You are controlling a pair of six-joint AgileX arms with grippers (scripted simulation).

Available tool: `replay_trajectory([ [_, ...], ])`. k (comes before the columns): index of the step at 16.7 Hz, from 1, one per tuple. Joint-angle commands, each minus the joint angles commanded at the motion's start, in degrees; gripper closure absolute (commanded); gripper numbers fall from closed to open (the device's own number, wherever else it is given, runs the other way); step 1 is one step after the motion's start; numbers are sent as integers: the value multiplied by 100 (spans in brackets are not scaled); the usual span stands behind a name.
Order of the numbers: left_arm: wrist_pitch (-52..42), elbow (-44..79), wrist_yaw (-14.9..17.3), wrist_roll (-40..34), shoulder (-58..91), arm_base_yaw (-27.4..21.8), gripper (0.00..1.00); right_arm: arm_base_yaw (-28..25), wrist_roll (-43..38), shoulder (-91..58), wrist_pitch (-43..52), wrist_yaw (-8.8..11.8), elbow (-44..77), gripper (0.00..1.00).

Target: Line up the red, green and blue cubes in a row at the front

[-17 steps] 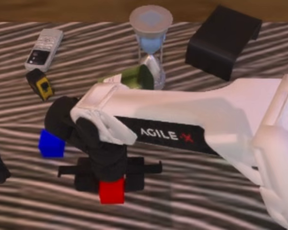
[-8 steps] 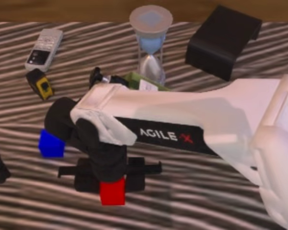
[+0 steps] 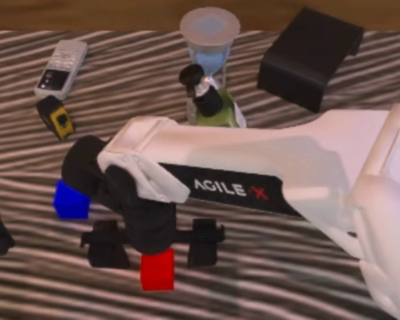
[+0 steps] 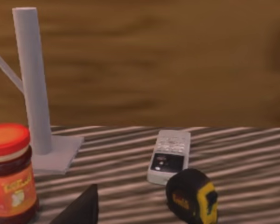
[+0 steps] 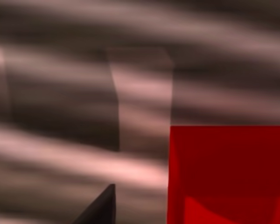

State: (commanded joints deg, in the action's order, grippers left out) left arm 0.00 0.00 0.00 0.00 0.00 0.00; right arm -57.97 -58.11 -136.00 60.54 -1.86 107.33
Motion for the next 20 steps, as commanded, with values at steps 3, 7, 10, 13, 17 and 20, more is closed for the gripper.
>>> replay_trajectory([
  [3,0,0,0,0,0,0,0,0,0,0,0,0,0,0],
  [7,0,0,0,0,0,0,0,7,2,6,20,0,20,0],
  [10,0,0,0,0,0,0,0,-22,-8,76,419,2,354,0],
  [13,0,0,0,0,0,0,0,-48,-19,200,1068,6,829,0],
  [17,0,0,0,0,0,0,0,-61,-14,292,1390,3,1101,0],
  [20,0,0,0,0,0,0,0,-17,-1,279,1371,4,1079,0],
])
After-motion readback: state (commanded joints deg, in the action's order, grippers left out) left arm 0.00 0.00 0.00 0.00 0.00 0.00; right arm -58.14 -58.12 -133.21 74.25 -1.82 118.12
